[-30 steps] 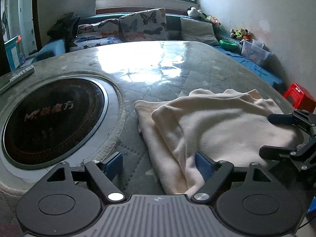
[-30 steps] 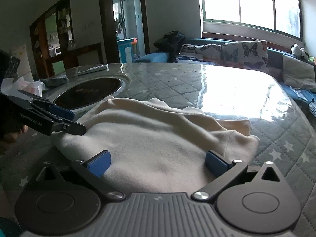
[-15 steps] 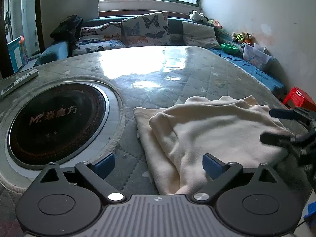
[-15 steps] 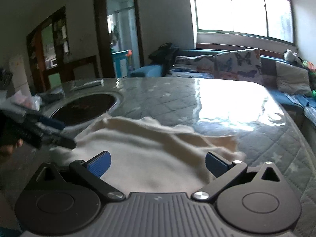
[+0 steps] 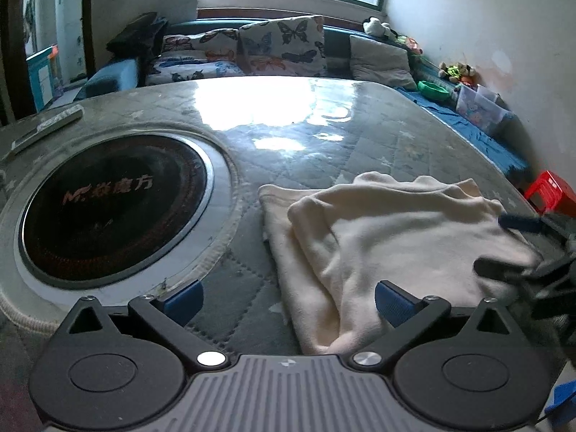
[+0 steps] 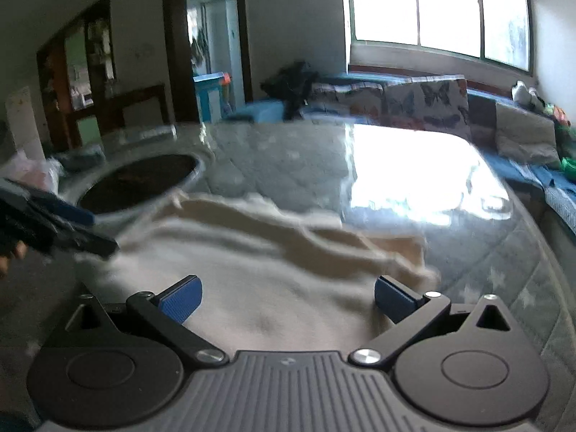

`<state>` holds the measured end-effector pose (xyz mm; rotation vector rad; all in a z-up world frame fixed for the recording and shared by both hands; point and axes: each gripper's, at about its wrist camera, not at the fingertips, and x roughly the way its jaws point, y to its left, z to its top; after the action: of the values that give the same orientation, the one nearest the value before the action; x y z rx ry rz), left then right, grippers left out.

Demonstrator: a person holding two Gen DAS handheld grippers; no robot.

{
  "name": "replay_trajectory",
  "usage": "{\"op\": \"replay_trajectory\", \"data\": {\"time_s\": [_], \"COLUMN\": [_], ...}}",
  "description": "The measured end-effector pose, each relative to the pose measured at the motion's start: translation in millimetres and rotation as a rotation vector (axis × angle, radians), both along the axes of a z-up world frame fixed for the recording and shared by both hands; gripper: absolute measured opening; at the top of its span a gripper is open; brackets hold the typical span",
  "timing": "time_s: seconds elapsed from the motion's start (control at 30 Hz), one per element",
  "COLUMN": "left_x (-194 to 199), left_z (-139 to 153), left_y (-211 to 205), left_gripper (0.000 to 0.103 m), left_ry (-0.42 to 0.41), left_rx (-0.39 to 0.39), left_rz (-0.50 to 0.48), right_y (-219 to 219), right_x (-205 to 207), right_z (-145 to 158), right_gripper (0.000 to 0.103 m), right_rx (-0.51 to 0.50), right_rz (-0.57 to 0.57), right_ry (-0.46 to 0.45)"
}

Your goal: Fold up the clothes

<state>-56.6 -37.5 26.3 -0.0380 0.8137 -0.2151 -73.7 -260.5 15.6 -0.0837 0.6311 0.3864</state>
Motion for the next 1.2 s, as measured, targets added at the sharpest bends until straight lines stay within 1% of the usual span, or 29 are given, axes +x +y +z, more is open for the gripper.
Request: {"op": "replay_trajectory", "data": {"time_s": [0.07,0.27,0.33,0.43,0.53,0.67,0.73,0.77,0.83,0.9,0.97,1.03,1.1,1.2], "left_x": [-3,-10,-11,-11,-12,-12,-13,-14,-16,-18,-18,-18,-15,-14], "left_z": [-1,1,-1,-5,-3,0,0,1,2,3,4,4,4,5], "left_y": [3,6,5,3,7,13,17,19,23,28,33,38,42,47], "left_gripper": [0.103,0.103,0.103,0.103,0.103,0.103,0.103,0.103,0.103,0.103,0.103,0.103,0.103,0.103], "left_ry": [0.002,-0.016,-0.013,0.002,0.003,0.0,0.009,0.012,0.015,0.014,0.015,0.015,0.022,0.038], "left_rx": [0.006,0.006,0.005,0.015,-0.001,-0.014,-0.024,-0.027,-0.029,-0.024,-0.025,-0.033,-0.043,-0.066], "left_rz": [0.007,-0.006,-0.013,-0.023,-0.017,0.004,0.018,0.023,0.032,0.041,0.052,0.068,0.092,0.12], "right_y": [5,23,28,39,44,58,68,73,78,79,78,80,88,94], "right_x": [-1,-4,-3,-5,-9,-11,-10,-8,-7,-7,-10,-14,-16,-18], "right_z": [0,17,12,-3,7,17,12,7,-1,2,9,12,7,7], "right_gripper": [0.103,0.103,0.103,0.103,0.103,0.103,0.103,0.103,0.103,0.103,0.103,0.103,0.103,0.103], "right_rx": [-0.029,-0.031,-0.028,-0.089,-0.105,-0.089,-0.099,-0.109,-0.119,-0.121,-0.113,-0.106,-0.135,-0.154], "right_rz": [0.0,0.026,0.037,0.06,0.071,0.105,0.129,0.139,0.14,0.138,0.136,0.153,0.189,0.213], "right_ry": [-0.012,-0.07,-0.051,-0.038,-0.072,-0.107,-0.103,-0.086,-0.075,-0.076,-0.099,-0.099,-0.08,-0.081]}}
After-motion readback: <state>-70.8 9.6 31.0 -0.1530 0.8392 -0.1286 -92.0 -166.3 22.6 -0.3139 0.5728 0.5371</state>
